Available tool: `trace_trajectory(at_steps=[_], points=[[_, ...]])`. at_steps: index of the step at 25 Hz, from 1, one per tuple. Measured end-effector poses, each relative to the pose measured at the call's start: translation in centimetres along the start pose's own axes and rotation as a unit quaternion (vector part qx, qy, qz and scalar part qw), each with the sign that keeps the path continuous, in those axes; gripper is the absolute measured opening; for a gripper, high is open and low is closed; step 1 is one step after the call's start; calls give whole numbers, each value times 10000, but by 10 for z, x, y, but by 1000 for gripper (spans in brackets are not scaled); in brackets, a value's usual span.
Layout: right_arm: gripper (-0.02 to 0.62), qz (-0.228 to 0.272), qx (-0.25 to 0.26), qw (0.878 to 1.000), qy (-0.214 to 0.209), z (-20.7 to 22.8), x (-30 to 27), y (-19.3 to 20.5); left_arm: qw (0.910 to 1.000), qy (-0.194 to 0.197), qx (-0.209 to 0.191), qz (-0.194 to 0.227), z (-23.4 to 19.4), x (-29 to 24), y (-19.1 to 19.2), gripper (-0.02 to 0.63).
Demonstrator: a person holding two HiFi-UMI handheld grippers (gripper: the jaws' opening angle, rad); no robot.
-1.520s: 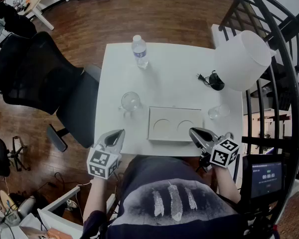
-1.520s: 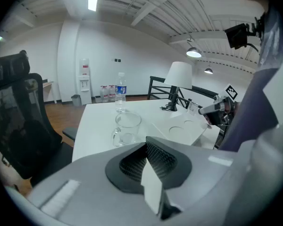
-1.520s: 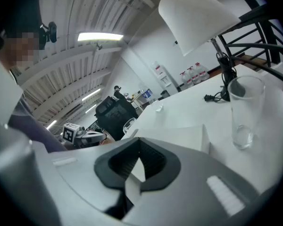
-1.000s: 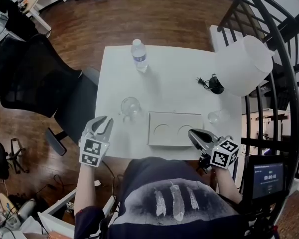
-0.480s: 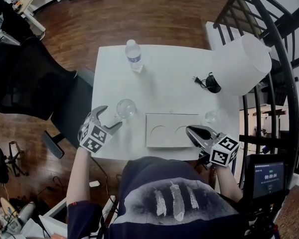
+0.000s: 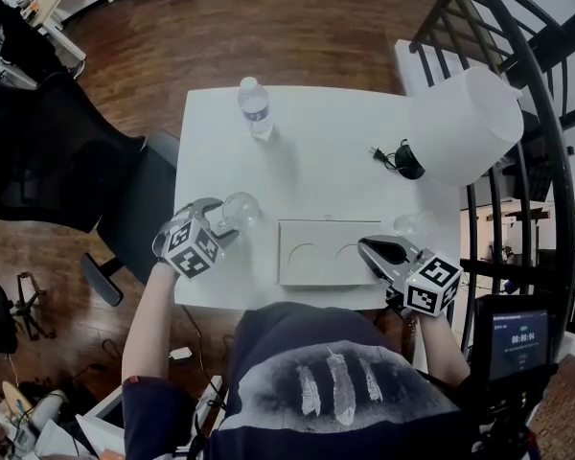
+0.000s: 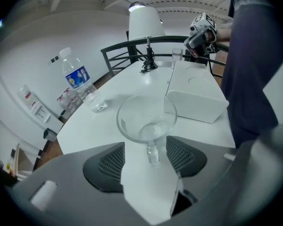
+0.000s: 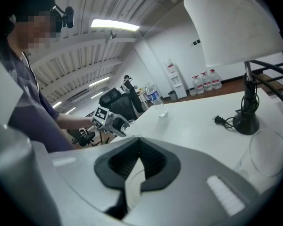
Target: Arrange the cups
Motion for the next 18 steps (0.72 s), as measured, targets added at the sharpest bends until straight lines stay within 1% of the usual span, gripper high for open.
trace_trajectory(at_steps=[2, 4, 6, 8, 15, 18], points=[[3, -52, 141, 9999, 34, 2, -2, 2, 9991, 44, -280, -305, 2, -7, 3, 240], [3, -87, 228, 9997, 50, 2, -4, 3, 9970, 31, -501, -587, 3, -12, 8, 148], [3, -106, 274, 9996, 41, 1, -5, 3, 9954, 2, -640, -714, 3, -15, 10, 74], [3, -127, 283, 9995, 22, 2, -5, 2, 9952, 3, -679, -711, 0, -17, 7, 54], [3, -124, 204, 9997, 63, 3, -8, 3, 9942, 114, -591, -887, -7, -19, 8, 46], [3, -124, 235, 9996, 86, 4, -9, 2, 9951, 147, -495, -843, -6, -19, 8, 44]])
Point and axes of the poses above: the fingertips, and each gripper's own axes: x backward along the fingers, z to its right, y out of its underside, the point moved 2 cm from there along x, backward along the fingers, and after that the axes turned 10 degrees about y, right-handed, at the moved point
